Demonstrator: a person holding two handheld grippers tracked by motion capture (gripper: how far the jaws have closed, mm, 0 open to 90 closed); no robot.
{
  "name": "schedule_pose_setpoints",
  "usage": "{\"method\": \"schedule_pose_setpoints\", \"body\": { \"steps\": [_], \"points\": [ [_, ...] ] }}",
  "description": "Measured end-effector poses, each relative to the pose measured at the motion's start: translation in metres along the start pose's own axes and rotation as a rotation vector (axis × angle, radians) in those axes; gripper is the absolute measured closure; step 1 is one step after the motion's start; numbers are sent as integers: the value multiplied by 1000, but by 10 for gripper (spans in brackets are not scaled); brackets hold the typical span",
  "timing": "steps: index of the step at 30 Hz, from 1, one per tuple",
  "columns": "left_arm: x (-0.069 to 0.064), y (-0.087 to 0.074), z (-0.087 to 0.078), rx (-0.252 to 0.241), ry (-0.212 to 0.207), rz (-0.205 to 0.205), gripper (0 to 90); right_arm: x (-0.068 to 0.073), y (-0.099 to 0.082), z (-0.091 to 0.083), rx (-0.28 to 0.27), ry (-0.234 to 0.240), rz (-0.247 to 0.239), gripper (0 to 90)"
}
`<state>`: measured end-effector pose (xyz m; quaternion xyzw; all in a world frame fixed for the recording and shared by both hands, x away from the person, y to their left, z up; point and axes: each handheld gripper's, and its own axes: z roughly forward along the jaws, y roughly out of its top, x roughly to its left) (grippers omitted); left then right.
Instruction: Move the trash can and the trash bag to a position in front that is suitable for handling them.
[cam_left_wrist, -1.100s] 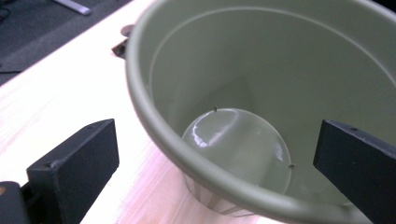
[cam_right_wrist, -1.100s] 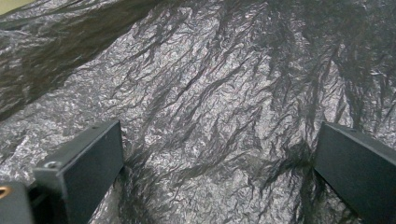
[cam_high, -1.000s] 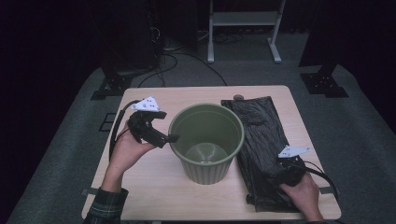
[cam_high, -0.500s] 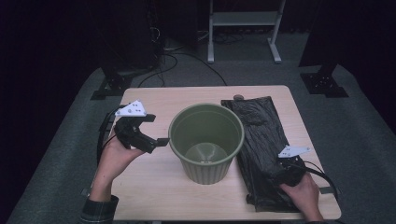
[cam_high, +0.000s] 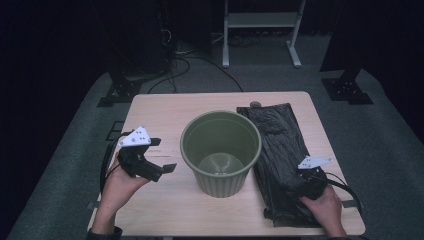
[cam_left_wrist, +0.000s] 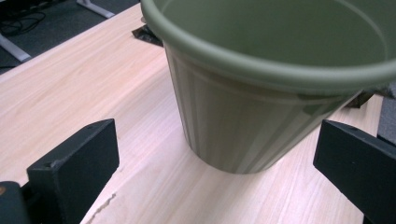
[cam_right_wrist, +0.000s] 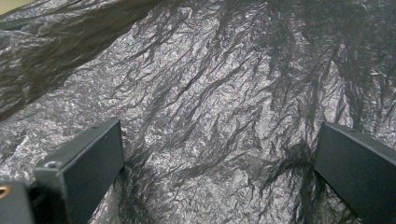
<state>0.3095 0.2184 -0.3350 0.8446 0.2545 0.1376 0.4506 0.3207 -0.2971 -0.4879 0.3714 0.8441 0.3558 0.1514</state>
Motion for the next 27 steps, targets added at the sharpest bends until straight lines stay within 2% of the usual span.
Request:
{"method": "schedule_pose_setpoints", "body": {
  "steps": [10, 27],
  "points": [
    [-10, -38, 13, -24, 35, 6, 0, 0, 0, 0, 0, 0, 0, 3],
    [-6, -87, 37, 0, 98, -28, 0, 0, 0, 0, 0, 0, -1, 3]
  ]
}}
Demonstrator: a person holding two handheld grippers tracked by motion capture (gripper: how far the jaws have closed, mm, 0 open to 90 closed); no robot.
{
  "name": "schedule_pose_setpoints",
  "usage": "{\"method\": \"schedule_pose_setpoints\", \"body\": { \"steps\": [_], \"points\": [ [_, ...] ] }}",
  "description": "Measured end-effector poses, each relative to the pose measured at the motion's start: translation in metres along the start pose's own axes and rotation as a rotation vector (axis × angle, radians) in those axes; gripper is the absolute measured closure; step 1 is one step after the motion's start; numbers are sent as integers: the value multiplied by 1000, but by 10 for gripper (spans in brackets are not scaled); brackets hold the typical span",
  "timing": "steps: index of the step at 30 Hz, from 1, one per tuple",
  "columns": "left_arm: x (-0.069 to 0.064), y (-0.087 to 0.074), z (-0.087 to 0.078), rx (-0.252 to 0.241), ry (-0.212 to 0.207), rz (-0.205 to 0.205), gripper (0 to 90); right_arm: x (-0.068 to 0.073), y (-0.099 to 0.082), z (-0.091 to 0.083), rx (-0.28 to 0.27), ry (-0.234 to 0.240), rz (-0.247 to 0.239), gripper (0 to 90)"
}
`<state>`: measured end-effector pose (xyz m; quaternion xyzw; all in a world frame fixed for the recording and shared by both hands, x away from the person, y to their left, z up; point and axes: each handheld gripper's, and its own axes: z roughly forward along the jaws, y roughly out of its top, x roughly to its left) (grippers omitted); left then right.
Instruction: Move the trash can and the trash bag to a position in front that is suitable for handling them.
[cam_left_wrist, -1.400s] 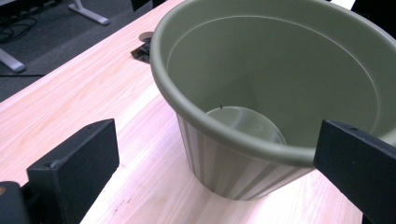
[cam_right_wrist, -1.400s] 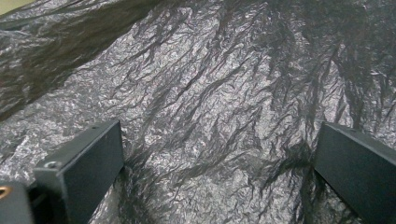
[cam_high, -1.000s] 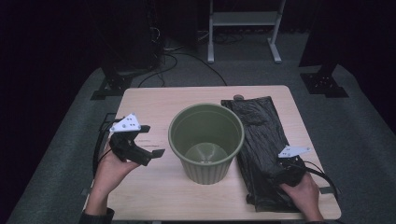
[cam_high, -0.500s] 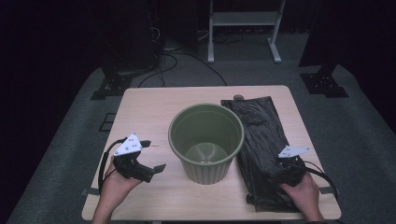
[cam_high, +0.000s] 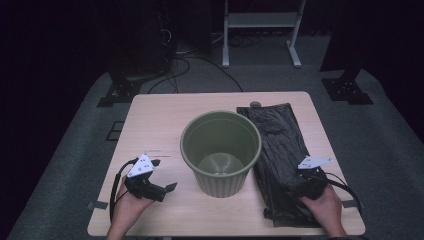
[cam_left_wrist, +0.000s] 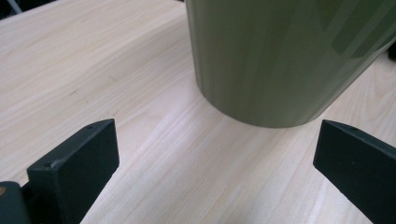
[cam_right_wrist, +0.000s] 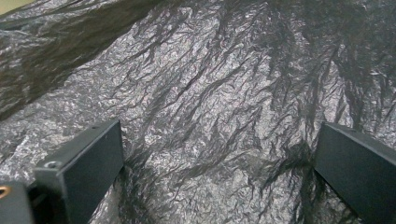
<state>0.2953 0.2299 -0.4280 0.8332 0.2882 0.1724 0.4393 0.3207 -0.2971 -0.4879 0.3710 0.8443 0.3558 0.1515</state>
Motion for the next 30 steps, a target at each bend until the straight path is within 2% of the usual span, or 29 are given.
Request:
{"method": "schedule_pose_setpoints", "body": {
  "steps": [4, 15, 24, 30],
  "points": [
    [2, -11, 7, 17, 6, -14, 0, 0, 0, 0, 0, 0, 0, 3],
    [5, -34, 30, 101, 25, -16, 0, 0, 0, 0, 0, 0, 0, 3],
    [7, -40, 38, 156, 26, -21, 0, 0, 0, 0, 0, 1, 0, 3],
    [9, -41, 39, 191, 17, -41, 0, 0, 0, 0, 0, 1, -1, 3]
  ]
}}
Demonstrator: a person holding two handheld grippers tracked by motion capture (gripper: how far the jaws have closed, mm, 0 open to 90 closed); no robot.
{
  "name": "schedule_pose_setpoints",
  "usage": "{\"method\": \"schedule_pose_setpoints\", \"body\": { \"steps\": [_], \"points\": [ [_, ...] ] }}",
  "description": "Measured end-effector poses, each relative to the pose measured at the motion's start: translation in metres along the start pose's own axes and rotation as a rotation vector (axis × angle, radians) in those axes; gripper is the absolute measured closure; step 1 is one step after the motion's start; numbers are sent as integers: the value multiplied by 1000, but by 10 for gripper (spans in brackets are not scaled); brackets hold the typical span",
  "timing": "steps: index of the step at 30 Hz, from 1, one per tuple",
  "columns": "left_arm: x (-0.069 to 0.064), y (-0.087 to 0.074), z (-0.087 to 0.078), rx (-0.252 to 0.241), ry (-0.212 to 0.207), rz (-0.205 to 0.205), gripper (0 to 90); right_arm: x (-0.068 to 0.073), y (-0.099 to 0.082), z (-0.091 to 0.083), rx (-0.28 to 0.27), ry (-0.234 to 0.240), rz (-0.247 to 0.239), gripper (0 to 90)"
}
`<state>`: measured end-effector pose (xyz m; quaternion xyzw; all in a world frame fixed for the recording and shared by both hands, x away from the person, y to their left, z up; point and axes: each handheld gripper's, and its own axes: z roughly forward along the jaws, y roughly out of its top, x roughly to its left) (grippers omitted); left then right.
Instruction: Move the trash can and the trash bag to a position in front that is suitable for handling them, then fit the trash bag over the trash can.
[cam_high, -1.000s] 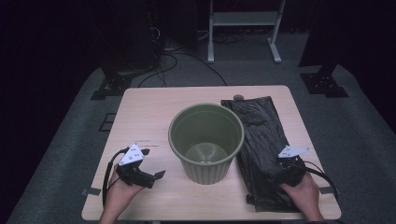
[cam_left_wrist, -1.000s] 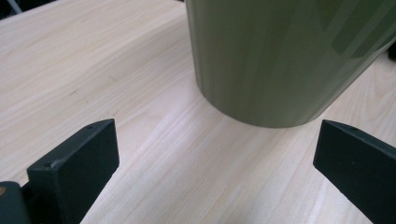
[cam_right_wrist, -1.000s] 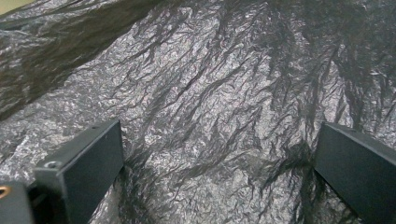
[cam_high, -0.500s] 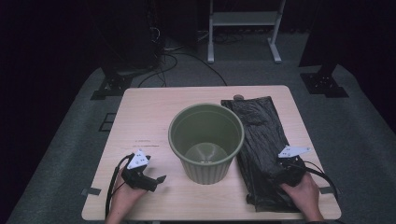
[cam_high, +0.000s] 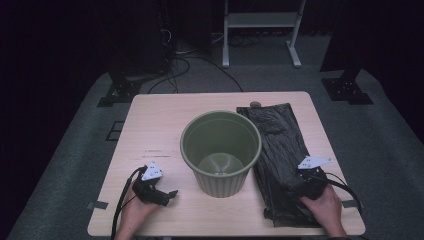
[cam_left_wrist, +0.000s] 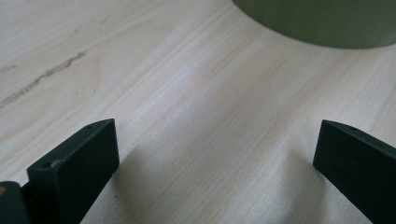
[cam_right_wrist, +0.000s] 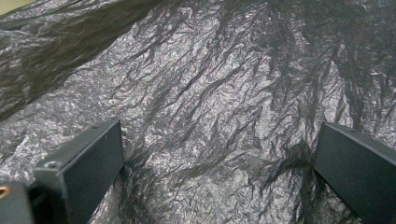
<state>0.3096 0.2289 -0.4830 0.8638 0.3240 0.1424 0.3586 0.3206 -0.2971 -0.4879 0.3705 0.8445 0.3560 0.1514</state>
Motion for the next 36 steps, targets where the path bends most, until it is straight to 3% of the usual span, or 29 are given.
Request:
{"method": "schedule_pose_setpoints", "body": {
  "steps": [14, 36],
  "points": [
    [0, 0, 0, 0, 2, -3, 0, 1, -1, -1, 1, 2, -1, 3],
    [0, 0, 0, 1, 2, -3, 0, 19, -28, -29, 2, 92, -84, 4]
  ]
}}
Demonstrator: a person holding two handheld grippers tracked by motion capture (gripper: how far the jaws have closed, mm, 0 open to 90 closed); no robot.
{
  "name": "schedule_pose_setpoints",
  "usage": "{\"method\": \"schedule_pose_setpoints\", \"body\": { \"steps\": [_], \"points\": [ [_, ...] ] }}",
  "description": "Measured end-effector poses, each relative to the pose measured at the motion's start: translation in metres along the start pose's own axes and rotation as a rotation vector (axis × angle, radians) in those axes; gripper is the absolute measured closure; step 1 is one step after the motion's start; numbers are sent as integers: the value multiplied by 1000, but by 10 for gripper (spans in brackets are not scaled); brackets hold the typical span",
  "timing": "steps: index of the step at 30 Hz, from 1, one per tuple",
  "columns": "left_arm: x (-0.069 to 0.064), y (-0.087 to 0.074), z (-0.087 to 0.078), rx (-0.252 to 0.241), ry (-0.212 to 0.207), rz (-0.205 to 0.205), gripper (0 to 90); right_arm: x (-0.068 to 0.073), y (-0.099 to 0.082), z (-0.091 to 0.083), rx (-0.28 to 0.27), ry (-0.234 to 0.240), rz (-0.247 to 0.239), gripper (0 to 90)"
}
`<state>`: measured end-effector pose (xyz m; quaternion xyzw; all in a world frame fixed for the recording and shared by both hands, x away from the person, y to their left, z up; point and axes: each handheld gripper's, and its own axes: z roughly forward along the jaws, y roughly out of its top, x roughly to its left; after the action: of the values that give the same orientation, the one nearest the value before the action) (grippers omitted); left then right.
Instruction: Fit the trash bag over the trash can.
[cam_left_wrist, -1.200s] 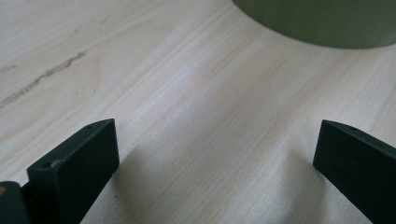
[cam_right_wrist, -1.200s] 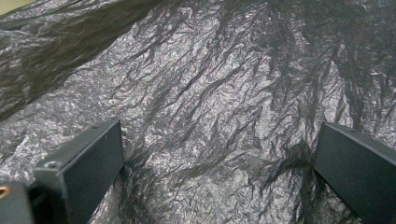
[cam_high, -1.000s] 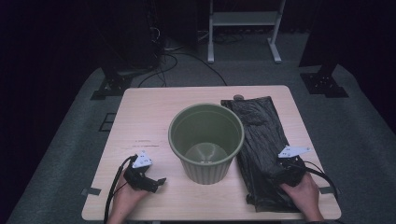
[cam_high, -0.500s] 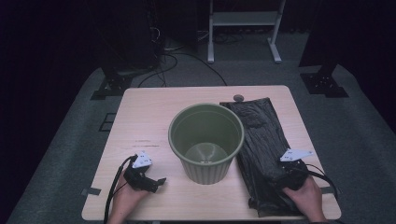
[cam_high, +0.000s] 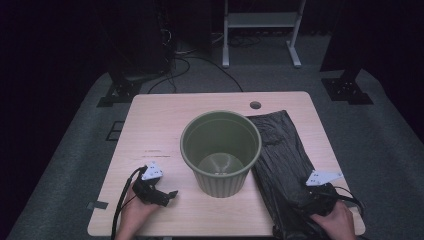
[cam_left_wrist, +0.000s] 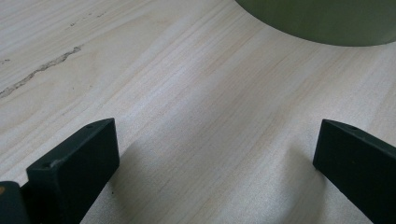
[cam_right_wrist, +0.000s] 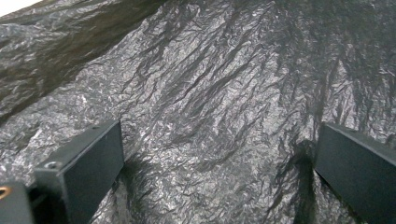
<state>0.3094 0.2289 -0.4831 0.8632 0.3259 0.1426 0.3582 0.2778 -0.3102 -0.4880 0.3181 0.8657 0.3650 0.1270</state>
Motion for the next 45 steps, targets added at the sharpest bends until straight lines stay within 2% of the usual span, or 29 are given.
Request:
{"method": "schedule_pose_setpoints", "body": {
  "steps": [4, 9, 13, 14, 15, 17, 20, 21, 26, 28, 30, 34, 39, 45],
  "points": [
    [0, 0, 0, 0, 0, 0, 0, -3, 4, -6, -16, -4, 11, 4],
    [0, 0, 0, 0, 0, 0, 0, -11, 17, -18, -40, -62, 27, 4],
    [0, 0, 0, 0, 0, 0, 0, -26, 25, -19, -38, -107, 57, 4],
    [0, 0, 0, 0, 0, 0, 0, -35, 26, -17, -30, -129, 76, 3],
    [0, 0, 0, 0, 0, 0, 0, -35, 26, -17, -30, -129, 76, 3],
    [0, 0, 0, 0, 0, 0, 0, -43, 26, -13, 0, -170, 101, 4],
    [0, 0, 0, 0, 0, 0, 0, -54, 20, -6, 24, -178, 148, 4],
    [0, 0, 0, 0, 0, 0, 0, -54, 20, -6, 24, -178, 148, 4],
    [0, 0, 0, 0, 0, 0, 0, -64, 13, 2, 45, -150, 194, 0],
    [0, 0, 0, 0, 0, 0, 0, -65, 12, 4, 39, -146, 194, 0],
    [0, 0, 0, 0, 0, 0, 0, -65, 14, 5, 38, -122, 202, 0],
    [0, 0, 0, 0, 0, 0, 0, -62, 19, 9, 34, -79, 187, 0],
    [0, 0, 0, 0, 0, 0, 0, -56, 29, 17, 36, -3, 178, 0],
    [0, 0, 0, 0, 0, 0, 0, -52, 38, 24, 27, 50, 183, 0]
  ]
}}
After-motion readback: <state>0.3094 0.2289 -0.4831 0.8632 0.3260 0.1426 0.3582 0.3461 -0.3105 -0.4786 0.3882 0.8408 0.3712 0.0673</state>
